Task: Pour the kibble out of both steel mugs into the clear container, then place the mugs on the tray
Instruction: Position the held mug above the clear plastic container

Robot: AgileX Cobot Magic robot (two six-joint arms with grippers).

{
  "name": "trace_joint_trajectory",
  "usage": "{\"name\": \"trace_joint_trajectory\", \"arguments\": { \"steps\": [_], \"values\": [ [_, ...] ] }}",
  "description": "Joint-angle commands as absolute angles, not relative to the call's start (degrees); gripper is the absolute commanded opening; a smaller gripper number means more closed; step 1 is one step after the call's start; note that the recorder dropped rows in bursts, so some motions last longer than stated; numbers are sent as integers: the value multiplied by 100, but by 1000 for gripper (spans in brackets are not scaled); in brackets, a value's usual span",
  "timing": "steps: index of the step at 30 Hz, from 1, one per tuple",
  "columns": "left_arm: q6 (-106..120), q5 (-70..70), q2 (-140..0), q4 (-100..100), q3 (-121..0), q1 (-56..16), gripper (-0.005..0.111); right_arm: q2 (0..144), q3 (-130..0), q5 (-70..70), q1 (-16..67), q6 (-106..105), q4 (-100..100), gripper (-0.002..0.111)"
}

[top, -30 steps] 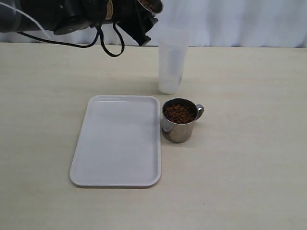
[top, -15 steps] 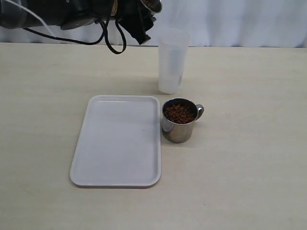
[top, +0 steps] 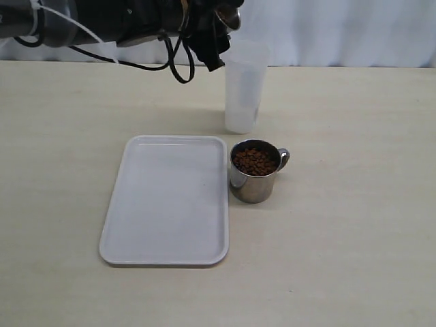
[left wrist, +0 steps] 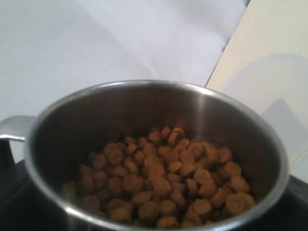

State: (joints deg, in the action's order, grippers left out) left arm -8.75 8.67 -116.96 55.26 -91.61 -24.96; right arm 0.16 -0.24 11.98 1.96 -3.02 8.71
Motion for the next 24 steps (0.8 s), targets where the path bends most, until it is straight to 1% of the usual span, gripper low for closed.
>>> {"name": "trace_joint_trajectory", "arguments": {
  "steps": [1,9,15,24],
  "values": [
    [-825,1144,-11715,5677,-9430,-2638,0,0,0,1209,216,-297,879,5],
    [-536,1445,-11738,5701,-9445,-2674,0,0,0,1209,216,-297,879,5],
    [-536,1635,-11778,6254,-9445,-2803,0,0,0,1209,216,-297,879,5],
    [-563,1847,-11979,6240,-9629,-2837,0,0,0,1209,216,-297,879,5]
  ]
}}
